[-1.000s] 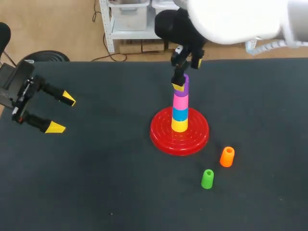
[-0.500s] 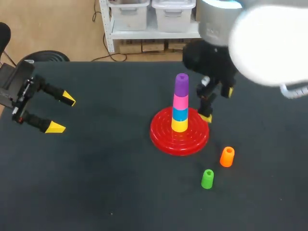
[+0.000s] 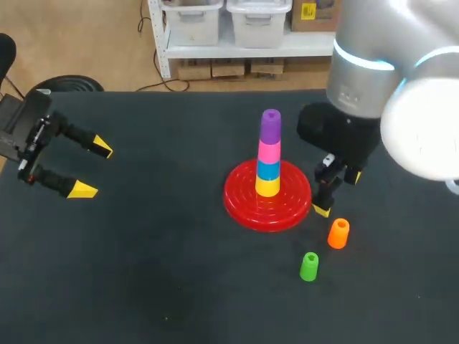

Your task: Pick up and stack the cylinders on the red base in this order: pink,purple,orange,green

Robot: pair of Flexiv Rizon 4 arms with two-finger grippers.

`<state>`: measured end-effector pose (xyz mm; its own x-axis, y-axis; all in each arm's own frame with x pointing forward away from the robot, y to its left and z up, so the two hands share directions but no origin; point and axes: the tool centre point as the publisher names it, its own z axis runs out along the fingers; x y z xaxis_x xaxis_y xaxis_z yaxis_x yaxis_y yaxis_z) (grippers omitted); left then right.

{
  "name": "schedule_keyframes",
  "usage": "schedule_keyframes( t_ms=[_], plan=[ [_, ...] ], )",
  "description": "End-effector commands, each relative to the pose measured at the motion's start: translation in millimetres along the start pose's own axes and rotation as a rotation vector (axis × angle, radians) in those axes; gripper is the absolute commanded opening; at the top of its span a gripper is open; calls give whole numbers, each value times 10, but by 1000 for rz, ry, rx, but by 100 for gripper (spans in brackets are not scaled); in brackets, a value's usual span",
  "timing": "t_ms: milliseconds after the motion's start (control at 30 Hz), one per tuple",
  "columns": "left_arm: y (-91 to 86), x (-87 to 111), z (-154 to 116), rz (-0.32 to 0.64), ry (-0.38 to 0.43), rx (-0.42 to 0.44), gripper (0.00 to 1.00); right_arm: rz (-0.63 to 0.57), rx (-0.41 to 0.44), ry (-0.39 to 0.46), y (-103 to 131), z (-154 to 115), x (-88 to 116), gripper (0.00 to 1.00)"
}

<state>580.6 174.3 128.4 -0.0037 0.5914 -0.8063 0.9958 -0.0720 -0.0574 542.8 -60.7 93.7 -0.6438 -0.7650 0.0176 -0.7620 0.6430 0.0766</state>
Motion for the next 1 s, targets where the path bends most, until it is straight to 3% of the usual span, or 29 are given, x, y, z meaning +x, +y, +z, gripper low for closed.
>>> schedule_keyframes(
  t_ms=[33,567,1000],
  plan=[
    [4,11,6,3,-1,-1,100,4,0,-17,47,107,55,100],
    [4,11,6,3,-1,-1,100,29,-50,19,194,409,227,100],
    [4,11,6,3,-1,-1,100,58,-65,43,96,607,251,100]
  ],
)
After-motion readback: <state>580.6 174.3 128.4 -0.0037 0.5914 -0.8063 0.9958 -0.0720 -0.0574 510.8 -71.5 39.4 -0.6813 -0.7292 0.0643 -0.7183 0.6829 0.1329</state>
